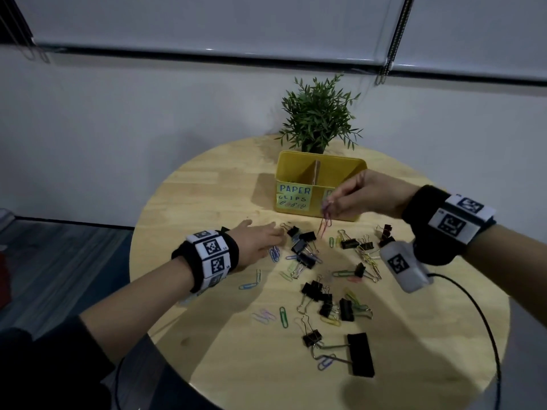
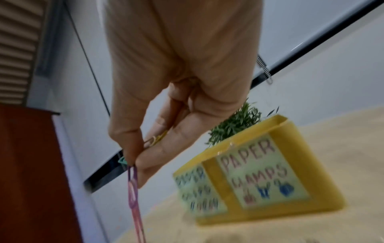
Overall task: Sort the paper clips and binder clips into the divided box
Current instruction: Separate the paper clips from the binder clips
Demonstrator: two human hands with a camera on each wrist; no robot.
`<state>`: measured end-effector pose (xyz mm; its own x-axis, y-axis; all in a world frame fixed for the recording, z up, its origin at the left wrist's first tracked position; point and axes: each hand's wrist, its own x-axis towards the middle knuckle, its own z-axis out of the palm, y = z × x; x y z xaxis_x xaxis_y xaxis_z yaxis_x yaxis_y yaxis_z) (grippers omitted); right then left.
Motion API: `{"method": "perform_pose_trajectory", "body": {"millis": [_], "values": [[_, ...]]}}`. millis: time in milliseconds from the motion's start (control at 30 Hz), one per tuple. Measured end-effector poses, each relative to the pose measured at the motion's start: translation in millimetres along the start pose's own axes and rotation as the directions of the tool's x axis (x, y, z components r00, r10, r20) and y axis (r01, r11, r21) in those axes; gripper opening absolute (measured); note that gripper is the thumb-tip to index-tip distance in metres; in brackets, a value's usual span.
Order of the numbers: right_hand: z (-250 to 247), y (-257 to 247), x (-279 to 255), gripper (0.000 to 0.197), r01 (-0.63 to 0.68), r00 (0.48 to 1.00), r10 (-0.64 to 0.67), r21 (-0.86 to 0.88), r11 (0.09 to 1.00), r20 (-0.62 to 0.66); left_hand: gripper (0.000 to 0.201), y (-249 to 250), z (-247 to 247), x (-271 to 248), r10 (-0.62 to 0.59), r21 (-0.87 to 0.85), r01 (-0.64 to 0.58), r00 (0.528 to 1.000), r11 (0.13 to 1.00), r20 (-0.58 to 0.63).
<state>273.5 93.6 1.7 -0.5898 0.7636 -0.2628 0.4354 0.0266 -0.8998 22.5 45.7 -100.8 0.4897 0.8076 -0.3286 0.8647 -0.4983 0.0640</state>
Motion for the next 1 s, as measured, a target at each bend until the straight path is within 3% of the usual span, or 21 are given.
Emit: {"method": "perform_pose_trajectory", "body": {"millis": [167, 300, 433, 467, 533, 600, 633, 700, 800, 900, 1000], "values": [[-32, -32, 27, 0.015, 0.066, 0.982, -0.044, 0.119, 0.991, -0.182, 0.055, 18, -3, -20, -0.018, 0.212, -0.002, 0.995, 0.977, 0.093], [-24, -36, 68, 0.005, 0.135, 0.928, -0.049, 0.212, 0.968, -0.368, 0.059, 38, 13, -37, -0.059, 0.412, 0.014, 0.994, 0.911, 0.097], [-6, -22, 102, 0.018, -0.098, 0.903, 0.085, -0.009, 0.995, -0.422, 0.065, 49, 29, -52, -0.055, 0.346, 0.018, 0.994, 0.938, 0.097], [-2, -21, 103, 0.019, -0.141, 0.899, 0.072, -0.13, 0.981, -0.431, 0.067, 49, 32, -54, -0.051, 0.311, 0.017, 0.994, 0.95, 0.1], [7, -20, 92, 0.019, -0.12, 0.878, -0.079, -0.375, 0.919, -0.473, 0.073, 48, 34, -55, -0.074, 0.224, 0.049, 0.992, 0.973, 0.107], [16, -15, 72, 0.019, -0.04, 0.875, -0.24, -0.557, 0.83, -0.42, 0.079, 46, 32, -52, -0.099, 0.164, 0.078, 0.987, 0.983, 0.126], [21, -11, 61, 0.019, -0.005, 0.905, -0.264, -0.63, 0.776, -0.332, 0.082, 46, 31, -49, -0.107, 0.155, 0.086, 0.985, 0.984, 0.135], [33, 8, 39, 0.022, 0.053, 0.982, -0.17, -0.748, 0.662, -0.08, 0.087, 45, 27, -39, -0.128, 0.167, 0.102, 0.98, 0.981, 0.151], [54, 43, 10, 0.035, 0.169, 0.979, 0.007, -0.836, 0.521, 0.203, 0.092, 44, 22, -23, -0.177, 0.19, 0.146, 0.972, 0.971, 0.155], [65, 65, -14, 0.036, 0.231, 0.966, 0.0, -0.865, 0.446, 0.258, 0.098, 43, 16, -9, -0.218, 0.195, 0.186, 0.964, 0.963, 0.153], [55, 69, -32, 0.035, 0.22, 0.975, -0.081, -0.835, 0.504, 0.208, 0.108, 45, 9, 2, -0.246, 0.158, 0.223, 0.959, 0.962, 0.143]]}}
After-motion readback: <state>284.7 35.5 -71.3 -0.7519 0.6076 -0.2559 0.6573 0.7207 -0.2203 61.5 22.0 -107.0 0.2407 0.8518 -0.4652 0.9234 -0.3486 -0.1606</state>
